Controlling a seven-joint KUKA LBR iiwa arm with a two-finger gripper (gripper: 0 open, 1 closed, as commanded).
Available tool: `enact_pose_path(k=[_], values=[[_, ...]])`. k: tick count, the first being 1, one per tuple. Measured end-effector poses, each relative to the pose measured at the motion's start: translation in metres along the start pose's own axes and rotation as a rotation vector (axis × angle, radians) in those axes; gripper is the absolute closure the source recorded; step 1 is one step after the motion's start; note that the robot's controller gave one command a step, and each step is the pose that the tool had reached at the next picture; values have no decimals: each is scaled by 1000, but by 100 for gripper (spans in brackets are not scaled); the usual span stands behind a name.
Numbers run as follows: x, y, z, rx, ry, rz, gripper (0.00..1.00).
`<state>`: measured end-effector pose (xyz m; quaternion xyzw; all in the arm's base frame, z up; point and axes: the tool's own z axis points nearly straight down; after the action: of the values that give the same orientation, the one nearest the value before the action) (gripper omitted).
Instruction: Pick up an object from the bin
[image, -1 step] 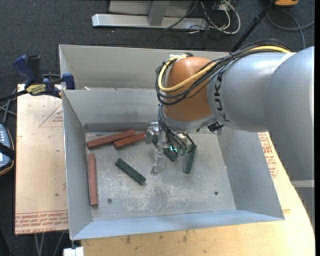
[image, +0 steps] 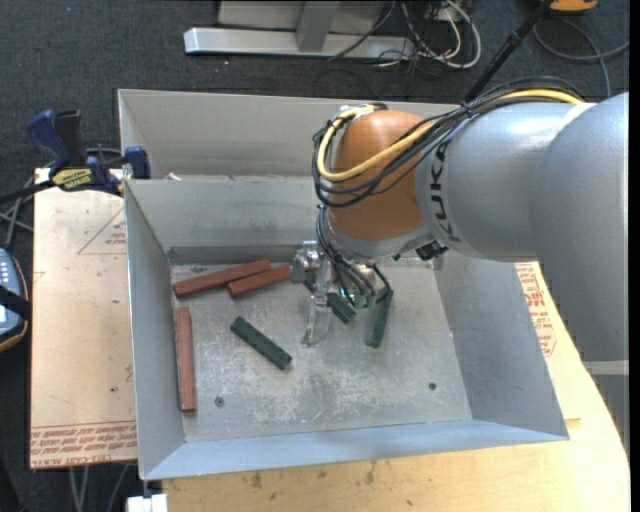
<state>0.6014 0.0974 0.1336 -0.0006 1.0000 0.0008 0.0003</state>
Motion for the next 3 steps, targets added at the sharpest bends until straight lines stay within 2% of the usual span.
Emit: enact_pose_path(k=[1,2,3], values=[[26,21,44,0,-5,13,0],[40,31,79,-1,3,32,0],[55,61,63,-1,1,50,100]])
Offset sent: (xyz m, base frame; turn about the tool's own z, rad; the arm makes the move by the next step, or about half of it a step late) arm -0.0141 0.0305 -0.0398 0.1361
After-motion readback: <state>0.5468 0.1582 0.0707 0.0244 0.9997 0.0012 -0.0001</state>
